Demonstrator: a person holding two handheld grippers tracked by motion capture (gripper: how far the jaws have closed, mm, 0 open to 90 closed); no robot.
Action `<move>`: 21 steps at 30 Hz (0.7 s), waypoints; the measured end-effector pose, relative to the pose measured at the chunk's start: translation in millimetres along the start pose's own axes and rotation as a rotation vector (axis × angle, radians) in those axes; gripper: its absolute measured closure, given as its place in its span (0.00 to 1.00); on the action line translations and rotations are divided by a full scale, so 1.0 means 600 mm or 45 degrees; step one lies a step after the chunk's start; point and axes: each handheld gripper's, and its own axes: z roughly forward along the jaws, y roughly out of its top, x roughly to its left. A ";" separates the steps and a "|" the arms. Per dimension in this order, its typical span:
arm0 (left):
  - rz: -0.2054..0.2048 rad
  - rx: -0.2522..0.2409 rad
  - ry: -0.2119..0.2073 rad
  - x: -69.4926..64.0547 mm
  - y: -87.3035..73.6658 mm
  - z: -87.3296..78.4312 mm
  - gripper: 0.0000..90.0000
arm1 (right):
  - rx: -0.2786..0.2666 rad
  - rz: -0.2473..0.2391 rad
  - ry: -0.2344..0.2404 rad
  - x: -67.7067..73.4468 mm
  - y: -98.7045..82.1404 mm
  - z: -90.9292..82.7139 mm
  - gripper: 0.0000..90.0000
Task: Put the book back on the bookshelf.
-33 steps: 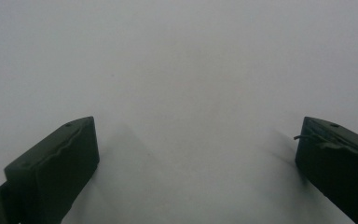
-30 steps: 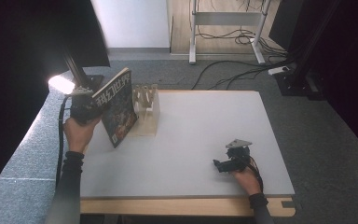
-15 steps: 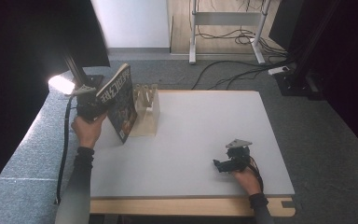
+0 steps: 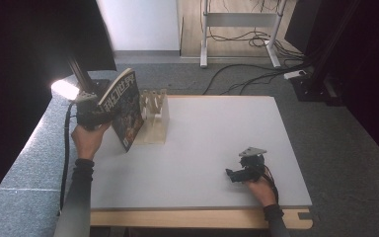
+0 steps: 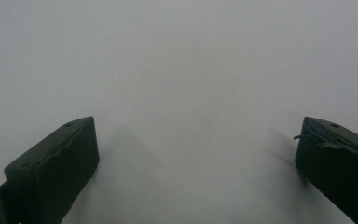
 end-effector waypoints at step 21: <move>0.100 0.050 -0.096 -0.024 -0.022 -0.066 0.01 | 0.000 -0.004 0.000 0.000 0.000 0.000 0.00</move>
